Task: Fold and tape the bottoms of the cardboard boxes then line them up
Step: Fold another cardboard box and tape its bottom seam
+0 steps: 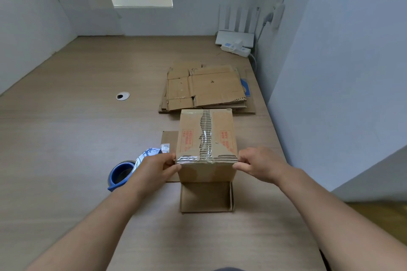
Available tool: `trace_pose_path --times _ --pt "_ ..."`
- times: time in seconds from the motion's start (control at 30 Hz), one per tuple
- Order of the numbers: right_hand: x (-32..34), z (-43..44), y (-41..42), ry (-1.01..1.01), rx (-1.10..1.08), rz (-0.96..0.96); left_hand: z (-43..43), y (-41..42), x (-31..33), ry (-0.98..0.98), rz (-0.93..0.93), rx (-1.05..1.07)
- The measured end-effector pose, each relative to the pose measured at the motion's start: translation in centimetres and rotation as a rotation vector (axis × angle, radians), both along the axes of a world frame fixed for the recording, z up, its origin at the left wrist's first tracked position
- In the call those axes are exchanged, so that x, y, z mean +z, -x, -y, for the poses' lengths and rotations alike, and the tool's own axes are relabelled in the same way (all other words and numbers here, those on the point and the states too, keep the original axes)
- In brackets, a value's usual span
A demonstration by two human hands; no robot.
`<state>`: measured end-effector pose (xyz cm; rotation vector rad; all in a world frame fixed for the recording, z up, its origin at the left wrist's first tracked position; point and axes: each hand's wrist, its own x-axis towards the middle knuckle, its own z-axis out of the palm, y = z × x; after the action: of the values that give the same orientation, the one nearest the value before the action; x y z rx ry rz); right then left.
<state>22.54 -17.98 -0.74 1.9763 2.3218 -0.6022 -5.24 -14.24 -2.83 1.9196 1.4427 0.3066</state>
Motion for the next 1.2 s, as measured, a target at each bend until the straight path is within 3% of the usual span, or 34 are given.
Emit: trace_pose_path --times 0.1,0.3,0.47,0.6,0.77,0.87,0.93,1.03,1.1,1.17,1.2 --pt "-0.2 -0.3 0.2 -0.08 0.044 0.086 -0.1 -0.3 -0.2 -0.028 0.026 0.04" --pt "-1.3 0.1 0.1 -0.151 0.051 0.023 -0.1 -0.5 -0.7 -0.09 0.081 0.052" --pt "-1.7 0.8 -0.1 -0.043 -0.001 -0.049 1.0 0.1 -1.7 0.039 0.119 0.0" --pt "-0.5 -0.1 -0.4 0.03 -0.009 -0.073 0.3 0.3 -1.7 0.02 0.053 -0.029" --pt "-1.1 -0.5 -0.2 -0.005 -0.128 -0.177 -0.3 0.1 -2.2 0.108 0.088 0.085" --pt "-1.2 -0.6 0.4 0.003 -0.121 -0.234 0.8 -1.3 -3.6 0.161 -0.064 -0.076" --pt "-1.2 -0.7 0.8 0.053 -0.09 -0.165 2.1 -3.0 -4.4 0.166 -0.088 -0.167" --pt "-0.4 -0.6 0.3 0.112 -0.255 -0.158 2.2 -3.1 -3.3 0.018 -0.126 -0.098" --pt "0.1 -0.7 0.3 0.095 -0.392 -0.217 2.1 -2.3 -1.6 -0.235 -0.079 -0.019" --pt "0.0 -1.0 1.7 0.038 -0.477 -0.18 2.0 -2.2 -0.2 -0.508 0.038 0.158" --pt "-0.2 -1.2 2.9 0.008 -0.509 -0.155 1.6 -2.6 0.0 -0.519 0.045 0.261"
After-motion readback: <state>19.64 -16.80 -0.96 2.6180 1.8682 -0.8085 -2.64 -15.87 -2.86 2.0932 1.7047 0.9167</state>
